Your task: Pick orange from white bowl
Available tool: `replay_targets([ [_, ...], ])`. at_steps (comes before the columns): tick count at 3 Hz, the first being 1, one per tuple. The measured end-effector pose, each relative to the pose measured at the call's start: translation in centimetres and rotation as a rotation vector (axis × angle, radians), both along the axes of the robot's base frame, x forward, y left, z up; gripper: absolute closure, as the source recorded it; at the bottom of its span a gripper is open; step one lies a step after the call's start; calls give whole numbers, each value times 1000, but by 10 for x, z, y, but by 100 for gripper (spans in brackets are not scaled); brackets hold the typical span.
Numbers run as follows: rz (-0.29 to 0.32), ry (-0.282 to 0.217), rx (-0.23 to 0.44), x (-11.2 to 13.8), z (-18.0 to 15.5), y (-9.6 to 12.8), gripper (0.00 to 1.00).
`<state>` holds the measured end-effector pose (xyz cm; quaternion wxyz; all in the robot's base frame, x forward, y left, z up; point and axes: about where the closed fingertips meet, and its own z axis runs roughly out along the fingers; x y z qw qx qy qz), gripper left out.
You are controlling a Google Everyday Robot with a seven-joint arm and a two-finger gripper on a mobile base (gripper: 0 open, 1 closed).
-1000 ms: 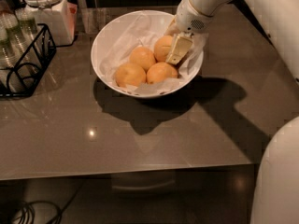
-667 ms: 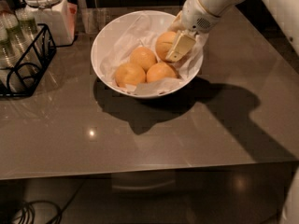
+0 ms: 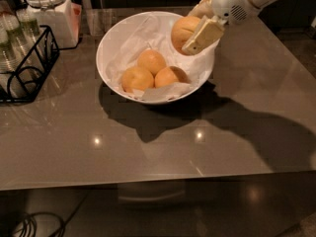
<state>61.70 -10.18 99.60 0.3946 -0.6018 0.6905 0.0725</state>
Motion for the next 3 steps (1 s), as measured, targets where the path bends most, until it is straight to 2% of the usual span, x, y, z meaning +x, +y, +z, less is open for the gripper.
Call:
replay_targets([
  [1, -23, -2, 49, -30, 15, -2, 100],
  [2, -32, 29, 118, -57, 12, 2, 100],
  [3, -9, 34, 174, -71, 10, 12, 100],
])
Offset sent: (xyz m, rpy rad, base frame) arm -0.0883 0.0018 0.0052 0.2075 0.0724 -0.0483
